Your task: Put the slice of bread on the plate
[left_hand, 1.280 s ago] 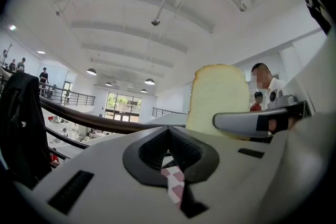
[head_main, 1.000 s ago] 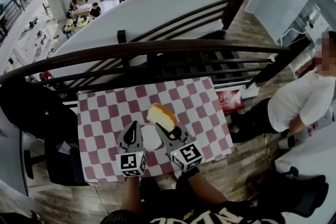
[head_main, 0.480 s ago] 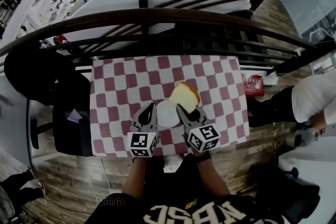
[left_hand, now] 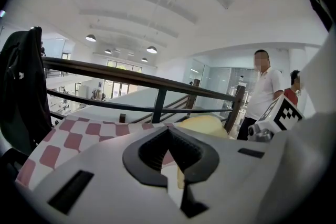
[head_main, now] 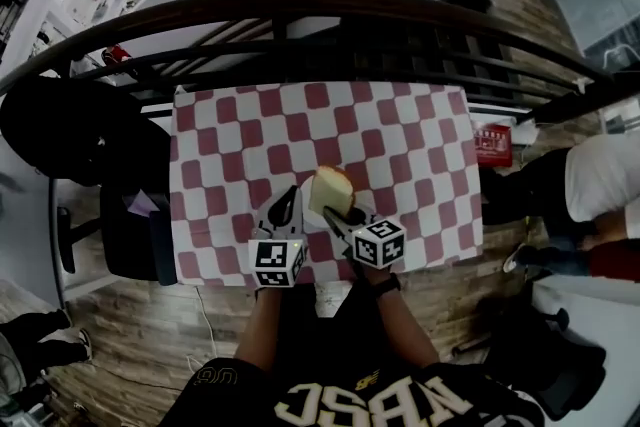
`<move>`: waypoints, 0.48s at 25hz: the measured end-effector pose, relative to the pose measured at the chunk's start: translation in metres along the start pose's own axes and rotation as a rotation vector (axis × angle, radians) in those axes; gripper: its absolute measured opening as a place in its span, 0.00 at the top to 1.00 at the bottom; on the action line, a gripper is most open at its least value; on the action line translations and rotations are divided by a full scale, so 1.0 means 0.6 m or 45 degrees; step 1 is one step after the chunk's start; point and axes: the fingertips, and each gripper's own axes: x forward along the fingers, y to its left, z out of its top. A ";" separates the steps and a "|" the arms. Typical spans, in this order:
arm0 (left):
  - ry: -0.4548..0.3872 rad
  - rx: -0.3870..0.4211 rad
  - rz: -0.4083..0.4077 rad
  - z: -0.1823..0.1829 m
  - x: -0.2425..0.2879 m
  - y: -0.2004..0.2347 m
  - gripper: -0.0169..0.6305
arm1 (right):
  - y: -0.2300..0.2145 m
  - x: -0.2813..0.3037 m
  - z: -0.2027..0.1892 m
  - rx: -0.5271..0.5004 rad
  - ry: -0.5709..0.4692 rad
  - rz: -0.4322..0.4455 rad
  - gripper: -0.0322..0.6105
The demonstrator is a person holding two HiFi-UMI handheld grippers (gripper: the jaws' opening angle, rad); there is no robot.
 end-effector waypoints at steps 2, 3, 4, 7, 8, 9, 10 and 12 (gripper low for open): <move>0.019 -0.005 0.005 -0.012 0.000 0.003 0.95 | -0.012 0.013 -0.027 0.042 0.069 -0.008 0.80; 0.025 -0.008 0.008 -0.018 -0.001 0.005 0.95 | -0.020 0.020 -0.039 0.065 0.100 -0.016 0.80; 0.030 -0.010 0.011 -0.023 -0.002 0.007 0.95 | -0.026 0.026 -0.051 0.088 0.131 -0.022 0.80; 0.050 -0.011 0.016 -0.034 -0.004 0.011 0.95 | -0.039 0.046 -0.079 0.152 0.217 -0.019 0.80; 0.058 -0.010 0.017 -0.037 -0.004 0.012 0.94 | -0.040 0.052 -0.087 0.174 0.242 -0.011 0.80; 0.067 -0.008 0.019 -0.040 -0.004 0.014 0.94 | -0.041 0.058 -0.093 0.199 0.266 0.003 0.80; 0.074 -0.008 0.022 -0.043 -0.005 0.016 0.94 | -0.039 0.063 -0.099 0.227 0.289 0.019 0.80; 0.084 -0.008 0.028 -0.048 -0.006 0.019 0.95 | -0.037 0.070 -0.109 0.265 0.334 0.027 0.80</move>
